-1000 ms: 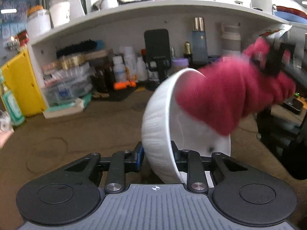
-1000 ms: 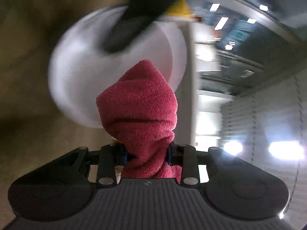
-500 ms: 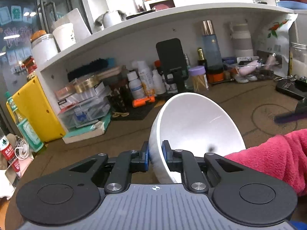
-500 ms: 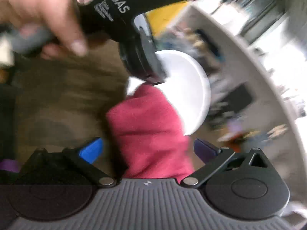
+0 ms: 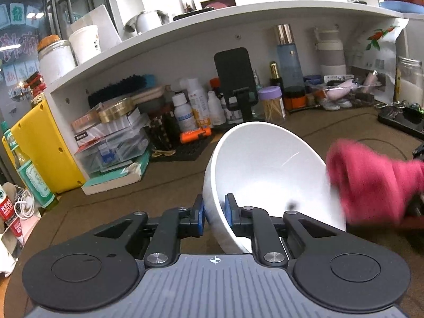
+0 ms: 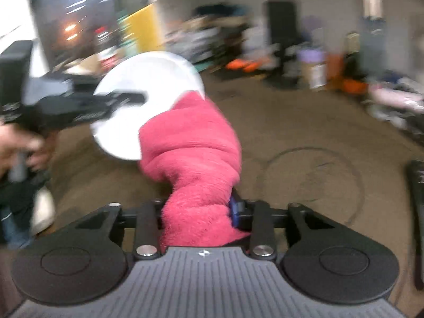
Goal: Clean bowl
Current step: 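Hold the bowl tilted with the left tool while the right tool wipes inside with the towel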
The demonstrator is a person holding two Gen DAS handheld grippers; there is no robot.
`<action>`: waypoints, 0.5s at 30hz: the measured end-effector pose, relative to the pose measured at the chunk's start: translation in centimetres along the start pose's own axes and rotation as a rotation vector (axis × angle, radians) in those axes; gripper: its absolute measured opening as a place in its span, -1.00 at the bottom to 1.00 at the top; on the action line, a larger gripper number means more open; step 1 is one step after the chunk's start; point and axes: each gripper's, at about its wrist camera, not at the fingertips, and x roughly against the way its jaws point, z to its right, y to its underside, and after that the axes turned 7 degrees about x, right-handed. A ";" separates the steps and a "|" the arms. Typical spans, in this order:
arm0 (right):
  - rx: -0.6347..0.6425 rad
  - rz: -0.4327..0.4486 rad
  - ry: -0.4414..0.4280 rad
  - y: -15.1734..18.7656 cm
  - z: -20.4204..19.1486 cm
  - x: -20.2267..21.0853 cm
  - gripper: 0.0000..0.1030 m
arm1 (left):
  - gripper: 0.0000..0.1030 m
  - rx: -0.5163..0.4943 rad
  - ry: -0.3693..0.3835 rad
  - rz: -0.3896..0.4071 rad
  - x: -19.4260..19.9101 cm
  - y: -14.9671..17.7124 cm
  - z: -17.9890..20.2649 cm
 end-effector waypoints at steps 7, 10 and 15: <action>0.664 0.035 0.505 -4.7 -9.4 -3.1 -0.46 | -0.63 0.004 -0.017 -0.023 0.4 0.1 0.6; 0.868 -0.071 0.570 -3.4 -12.1 -7.3 -0.46 | -0.55 0.016 -0.032 -0.026 0.2 0.2 0.7; 0.805 -0.118 0.355 -3.2 -13.6 -6.5 -0.47 | -0.49 0.000 -0.010 -0.021 0.1 -0.2 1.2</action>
